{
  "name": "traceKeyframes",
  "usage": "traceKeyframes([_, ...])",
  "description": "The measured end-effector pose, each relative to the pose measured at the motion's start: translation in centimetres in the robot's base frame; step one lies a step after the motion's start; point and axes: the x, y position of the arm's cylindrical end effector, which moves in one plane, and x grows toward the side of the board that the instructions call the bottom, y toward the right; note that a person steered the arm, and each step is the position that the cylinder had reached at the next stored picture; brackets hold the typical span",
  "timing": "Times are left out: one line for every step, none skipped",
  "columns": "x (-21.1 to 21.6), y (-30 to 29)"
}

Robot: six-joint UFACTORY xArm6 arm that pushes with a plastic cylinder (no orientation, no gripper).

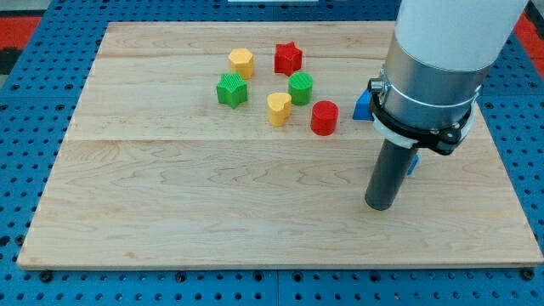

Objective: Slide the blue cube to the blue triangle

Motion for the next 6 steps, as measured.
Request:
traceKeyframes([0.0,1.5])
traceKeyframes([0.0,1.6])
traceKeyframes([-1.8,2.0])
traceKeyframes([-4.1,2.1])
traceKeyframes([-4.9,2.1])
traceKeyframes([-4.9,2.2])
